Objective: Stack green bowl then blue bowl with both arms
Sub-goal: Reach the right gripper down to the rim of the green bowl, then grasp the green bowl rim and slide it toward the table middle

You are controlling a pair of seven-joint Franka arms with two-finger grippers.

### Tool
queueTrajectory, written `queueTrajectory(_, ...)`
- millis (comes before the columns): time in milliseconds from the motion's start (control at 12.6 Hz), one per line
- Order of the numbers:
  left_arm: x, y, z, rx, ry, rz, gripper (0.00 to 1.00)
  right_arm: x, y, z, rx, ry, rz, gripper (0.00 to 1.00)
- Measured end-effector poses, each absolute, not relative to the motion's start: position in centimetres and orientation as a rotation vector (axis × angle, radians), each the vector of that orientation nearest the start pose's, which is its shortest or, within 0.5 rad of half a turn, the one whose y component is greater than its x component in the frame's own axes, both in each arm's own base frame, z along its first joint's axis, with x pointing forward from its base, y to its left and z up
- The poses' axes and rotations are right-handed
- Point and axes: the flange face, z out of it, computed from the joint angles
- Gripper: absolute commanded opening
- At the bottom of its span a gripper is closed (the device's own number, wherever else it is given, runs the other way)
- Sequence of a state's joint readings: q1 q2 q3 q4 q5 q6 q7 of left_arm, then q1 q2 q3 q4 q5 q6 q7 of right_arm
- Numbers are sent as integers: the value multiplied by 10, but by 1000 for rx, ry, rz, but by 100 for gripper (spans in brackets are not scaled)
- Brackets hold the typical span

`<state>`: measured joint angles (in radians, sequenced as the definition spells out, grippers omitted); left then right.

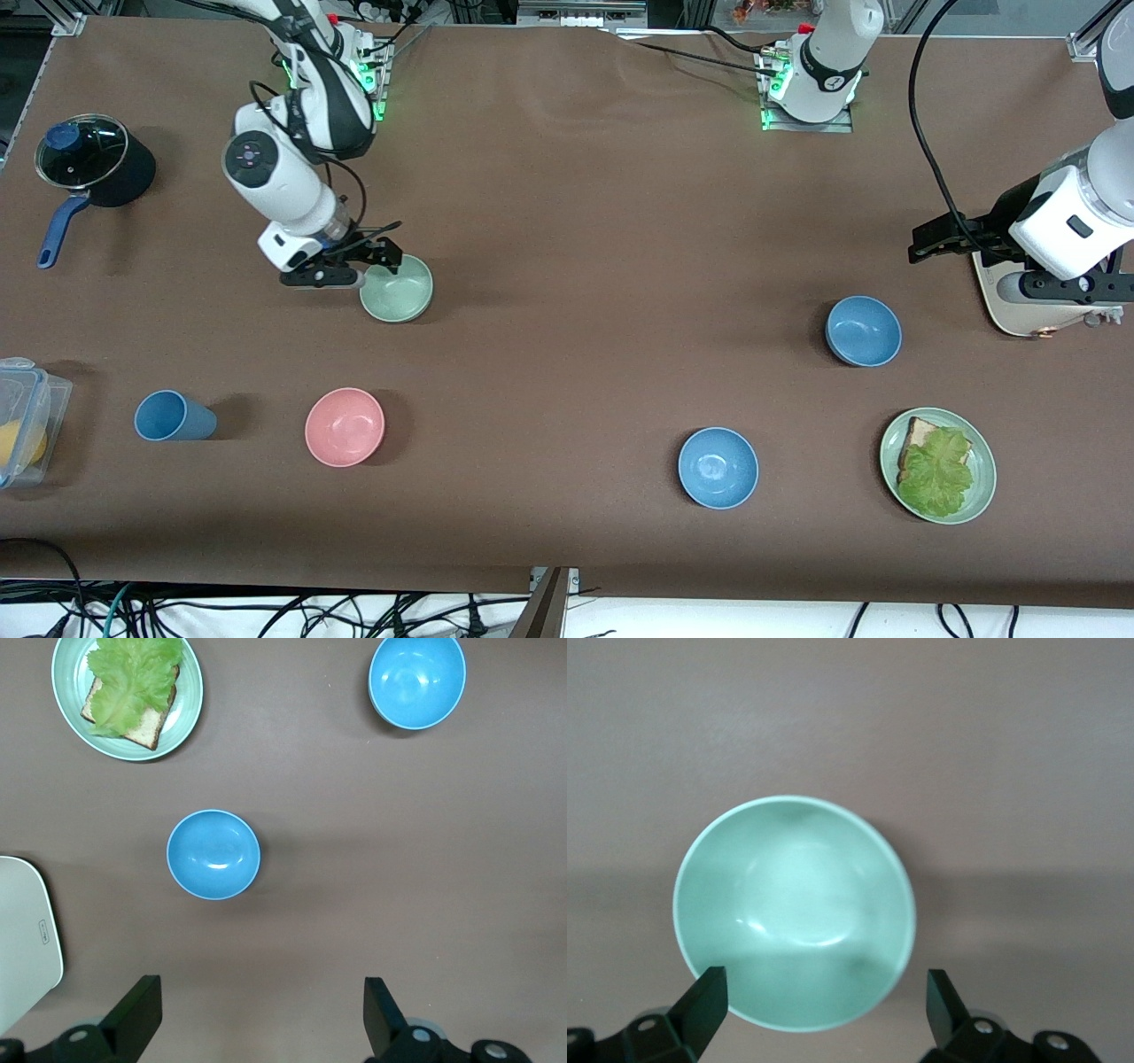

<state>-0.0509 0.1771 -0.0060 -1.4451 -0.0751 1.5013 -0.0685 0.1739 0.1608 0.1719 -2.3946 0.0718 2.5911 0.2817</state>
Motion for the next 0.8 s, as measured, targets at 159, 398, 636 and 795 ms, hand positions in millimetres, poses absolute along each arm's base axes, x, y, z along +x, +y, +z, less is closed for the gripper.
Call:
queueTrajectory(159,598,-42,576,-3204,-17,201,100,478,167,241,-3064,0,-27,99)
queueTrajectory(398,598,-42,575,-3204,-18,202,100,483,153,233,-3066,-38,-35,89)
queueTrajectory(636,599,-42,572,-3203,-18,212,100,486,147,215,-3061,-36,-61,35)
queueTrajectory(795,601,-42,567,-3201,-19,224,100,484,147,196,-3060,-32,-46,0)
